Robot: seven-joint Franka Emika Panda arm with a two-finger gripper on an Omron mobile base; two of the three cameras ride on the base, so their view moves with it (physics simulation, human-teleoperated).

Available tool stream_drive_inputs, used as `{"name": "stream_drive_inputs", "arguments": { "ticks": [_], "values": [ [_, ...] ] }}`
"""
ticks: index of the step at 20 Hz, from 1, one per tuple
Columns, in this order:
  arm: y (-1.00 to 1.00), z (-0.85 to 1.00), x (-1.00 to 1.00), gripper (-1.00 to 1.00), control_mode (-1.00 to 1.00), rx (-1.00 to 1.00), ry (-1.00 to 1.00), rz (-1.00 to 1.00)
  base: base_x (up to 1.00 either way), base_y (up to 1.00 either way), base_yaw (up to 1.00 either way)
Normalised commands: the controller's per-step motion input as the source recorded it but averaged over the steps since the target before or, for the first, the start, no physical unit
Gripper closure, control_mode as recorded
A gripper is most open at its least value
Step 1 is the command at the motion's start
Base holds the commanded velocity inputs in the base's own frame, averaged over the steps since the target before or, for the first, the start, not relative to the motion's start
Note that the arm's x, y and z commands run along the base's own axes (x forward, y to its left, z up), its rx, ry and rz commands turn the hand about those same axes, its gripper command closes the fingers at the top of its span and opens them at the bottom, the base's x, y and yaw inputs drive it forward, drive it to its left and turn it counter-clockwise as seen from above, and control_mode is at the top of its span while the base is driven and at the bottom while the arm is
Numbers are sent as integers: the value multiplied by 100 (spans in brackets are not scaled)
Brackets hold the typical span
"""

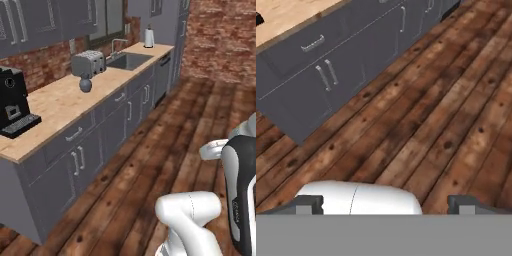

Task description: Move the yogurt and eggplant from the second highest shelf to the top shelf to make space. Then, place the pitcher from the counter on the cleared second highest shelf.

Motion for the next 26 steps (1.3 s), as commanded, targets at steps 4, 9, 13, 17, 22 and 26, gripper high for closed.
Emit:
{"name": "stream_drive_inputs", "arguments": {
  "ticks": [4,9,13,17,22,26],
  "values": [
    [0,0,0,-100,100,0,0,0,68,38,53],
    [0,0,0,-100,100,0,0,0,96,1,27],
    [0,0,0,-100,100,0,0,0,100,0,10],
    [0,0,0,-100,100,0,0,0,100,-4,6],
    [0,0,0,-100,100,0,0,0,100,-8,11],
    [0,0,0,-100,100,0,0,0,88,-26,25]
  ]
}}
